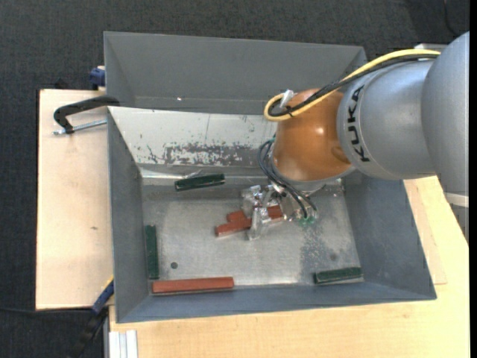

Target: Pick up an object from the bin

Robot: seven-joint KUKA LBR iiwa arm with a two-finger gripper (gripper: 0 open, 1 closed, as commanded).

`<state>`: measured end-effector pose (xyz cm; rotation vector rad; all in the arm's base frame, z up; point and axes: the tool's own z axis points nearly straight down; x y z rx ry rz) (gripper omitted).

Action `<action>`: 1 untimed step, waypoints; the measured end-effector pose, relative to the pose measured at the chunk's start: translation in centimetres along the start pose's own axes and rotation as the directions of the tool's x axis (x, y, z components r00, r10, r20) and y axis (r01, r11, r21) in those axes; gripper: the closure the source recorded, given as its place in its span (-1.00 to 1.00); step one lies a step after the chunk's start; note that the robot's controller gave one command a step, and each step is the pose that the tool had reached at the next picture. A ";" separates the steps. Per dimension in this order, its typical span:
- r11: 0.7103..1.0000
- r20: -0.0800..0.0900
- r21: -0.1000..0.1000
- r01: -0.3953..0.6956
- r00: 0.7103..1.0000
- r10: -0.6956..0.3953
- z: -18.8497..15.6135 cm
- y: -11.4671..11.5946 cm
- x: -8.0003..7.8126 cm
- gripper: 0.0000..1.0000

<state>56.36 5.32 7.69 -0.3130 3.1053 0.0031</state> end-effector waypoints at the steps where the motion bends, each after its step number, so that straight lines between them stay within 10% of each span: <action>1: 1.000 -0.015 -0.001 0.000 1.000 0.000 0.5 0.0 0.5 -1.00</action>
Offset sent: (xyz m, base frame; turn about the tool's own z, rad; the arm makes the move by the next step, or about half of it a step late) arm 0.0000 0.0000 0.0000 0.0000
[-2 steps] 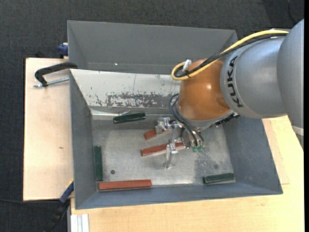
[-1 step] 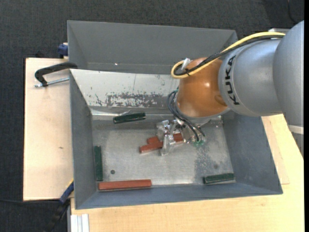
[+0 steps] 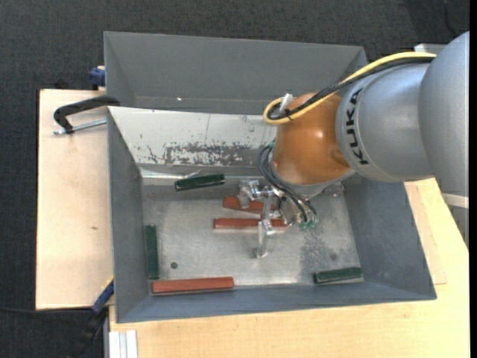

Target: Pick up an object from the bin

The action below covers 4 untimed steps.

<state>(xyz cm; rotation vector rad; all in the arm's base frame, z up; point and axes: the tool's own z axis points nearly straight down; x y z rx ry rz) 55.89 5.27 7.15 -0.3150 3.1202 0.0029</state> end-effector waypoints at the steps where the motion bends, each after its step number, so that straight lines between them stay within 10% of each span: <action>1: 1.000 0.016 0.000 -0.001 1.000 0.001 -0.6 0.0 -0.5 1.00; 2: 1.000 0.000 0.000 0.000 1.000 0.000 0.0 0.0 0.0 -1.00; 3: 1.000 0.008 0.000 0.000 1.000 0.000 -0.3 0.0 -0.3 1.00; 4: 1.000 -0.001 0.000 0.000 1.000 0.000 0.0 0.0 0.0 -1.00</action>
Offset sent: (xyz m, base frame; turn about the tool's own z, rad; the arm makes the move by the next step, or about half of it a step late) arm 0.0000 0.0000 0.0000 0.0000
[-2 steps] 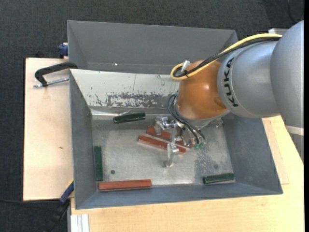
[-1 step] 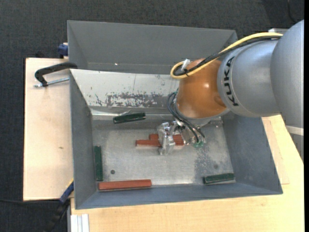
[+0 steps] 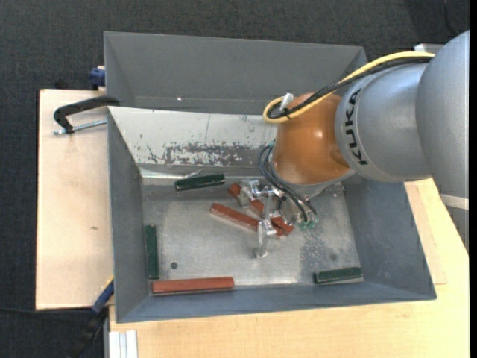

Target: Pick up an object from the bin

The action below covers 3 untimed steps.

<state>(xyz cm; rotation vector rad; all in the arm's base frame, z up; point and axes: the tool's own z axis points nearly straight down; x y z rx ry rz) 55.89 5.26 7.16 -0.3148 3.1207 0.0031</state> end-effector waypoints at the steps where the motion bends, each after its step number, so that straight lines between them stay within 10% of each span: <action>1: 1.000 0.010 -0.001 0.000 1.000 0.000 -0.3 0.1 -0.3 1.00; 2: 1.000 0.000 0.000 0.000 1.000 0.000 0.0 0.0 0.0 -1.00; 3: 1.000 0.001 0.000 0.000 1.000 0.000 0.1 0.0 0.0 1.00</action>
Offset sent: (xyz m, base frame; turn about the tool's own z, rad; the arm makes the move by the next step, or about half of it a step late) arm 0.0000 0.0000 0.0000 0.0000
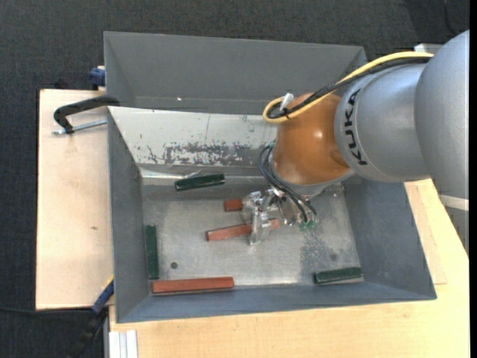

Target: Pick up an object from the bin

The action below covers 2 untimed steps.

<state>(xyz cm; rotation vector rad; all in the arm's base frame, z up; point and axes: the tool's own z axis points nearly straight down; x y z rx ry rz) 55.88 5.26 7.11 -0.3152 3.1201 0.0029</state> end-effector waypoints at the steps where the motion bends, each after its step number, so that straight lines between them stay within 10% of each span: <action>1: 1.000 0.000 0.000 0.000 1.000 0.000 0.0 0.0 0.0 1.00; 2: 1.000 0.000 0.001 -0.026 1.000 0.026 -13.4 1.0 4.1 1.00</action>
Offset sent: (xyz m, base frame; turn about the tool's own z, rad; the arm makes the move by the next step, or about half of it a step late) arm -0.0439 0.0010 0.1327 0.0258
